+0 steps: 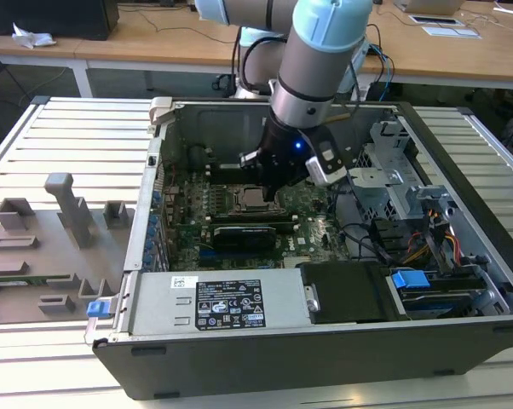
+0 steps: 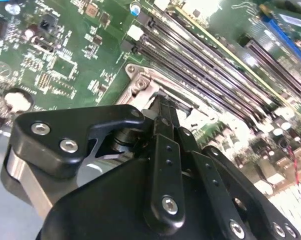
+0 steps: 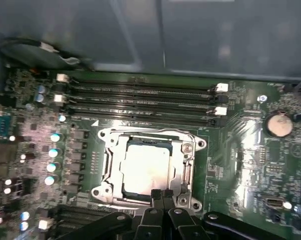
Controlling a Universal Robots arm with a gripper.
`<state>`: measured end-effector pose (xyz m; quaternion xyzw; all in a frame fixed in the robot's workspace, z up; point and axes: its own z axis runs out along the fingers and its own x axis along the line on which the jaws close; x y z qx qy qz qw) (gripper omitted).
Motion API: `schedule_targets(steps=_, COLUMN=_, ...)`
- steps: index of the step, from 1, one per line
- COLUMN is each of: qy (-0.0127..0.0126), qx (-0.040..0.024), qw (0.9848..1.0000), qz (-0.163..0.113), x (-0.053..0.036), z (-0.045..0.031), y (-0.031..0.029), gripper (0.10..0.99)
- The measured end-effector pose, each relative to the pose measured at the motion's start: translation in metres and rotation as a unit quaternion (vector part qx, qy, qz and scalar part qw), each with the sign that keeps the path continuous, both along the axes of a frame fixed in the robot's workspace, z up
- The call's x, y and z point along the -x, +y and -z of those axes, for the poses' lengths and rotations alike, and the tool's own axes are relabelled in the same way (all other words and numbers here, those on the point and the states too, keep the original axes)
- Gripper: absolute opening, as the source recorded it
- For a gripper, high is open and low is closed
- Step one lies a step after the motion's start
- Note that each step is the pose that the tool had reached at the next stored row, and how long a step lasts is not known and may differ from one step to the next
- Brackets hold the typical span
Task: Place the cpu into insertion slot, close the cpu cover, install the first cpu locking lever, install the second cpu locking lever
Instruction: 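Install the second cpu locking lever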
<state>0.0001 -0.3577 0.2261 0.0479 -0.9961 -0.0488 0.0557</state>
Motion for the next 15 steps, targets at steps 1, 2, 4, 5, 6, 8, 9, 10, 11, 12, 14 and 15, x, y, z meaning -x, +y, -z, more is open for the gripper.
schedule_targets(steps=1, qy=0.0, qx=0.0, qw=1.0, qz=0.0, x=0.0, z=-0.0087, y=0.0, gripper=0.106)
schedule_targets(steps=2, qy=0.0, qx=0.0, qw=1.0, qz=0.0, x=0.0, z=-0.0148, y=0.0, gripper=0.106)
schedule_targets(steps=4, qy=0.0, qx=0.0, qw=1.0, qz=0.0, x=0.0, z=-0.0227, y=0.0, gripper=0.106)
schedule_targets(steps=5, qy=0.0, qx=0.0, qw=1.0, qz=0.0, x=0.0, z=-0.0262, y=0.0, gripper=0.106)
schedule_targets(steps=6, qy=0.0, qx=0.0, qw=1.0, qz=0.0, x=0.0, z=-0.0278, y=0.0, gripper=0.106)
schedule_targets(steps=8, qy=0.0, qx=0.0, qw=1.0, qz=0.0, x=0.0, z=-0.0305, y=0.0, gripper=0.106)
schedule_targets(steps=9, qy=0.0, qx=-0.0001, qw=1.0, qz=0.0, x=0.0, z=-0.0307, y=0.0001, gripper=0.106)
schedule_targets(steps=10, qy=0.0, qx=-0.0001, qw=1.0, qz=0.0, x=0.0, z=-0.0307, y=0.0001, gripper=0.106)
schedule_targets(steps=11, qy=0.0, qx=0.0, qw=1.0, qz=0.0, x=0.0, z=-0.0309, y=0.0, gripper=0.106)
schedule_targets(steps=12, qy=0.0, qx=0.0, qw=1.0, qz=0.0, x=0.0, z=-0.0309, y=0.0, gripper=0.106)
schedule_targets(steps=14, qy=0.0, qx=0.0, qw=1.0, qz=0.0, x=0.0, z=-0.031, y=0.0, gripper=0.106)
schedule_targets(steps=15, qy=0.0, qx=0.0, qw=1.0, qz=0.0, x=0.0, z=-0.031, y=0.0, gripper=0.106)
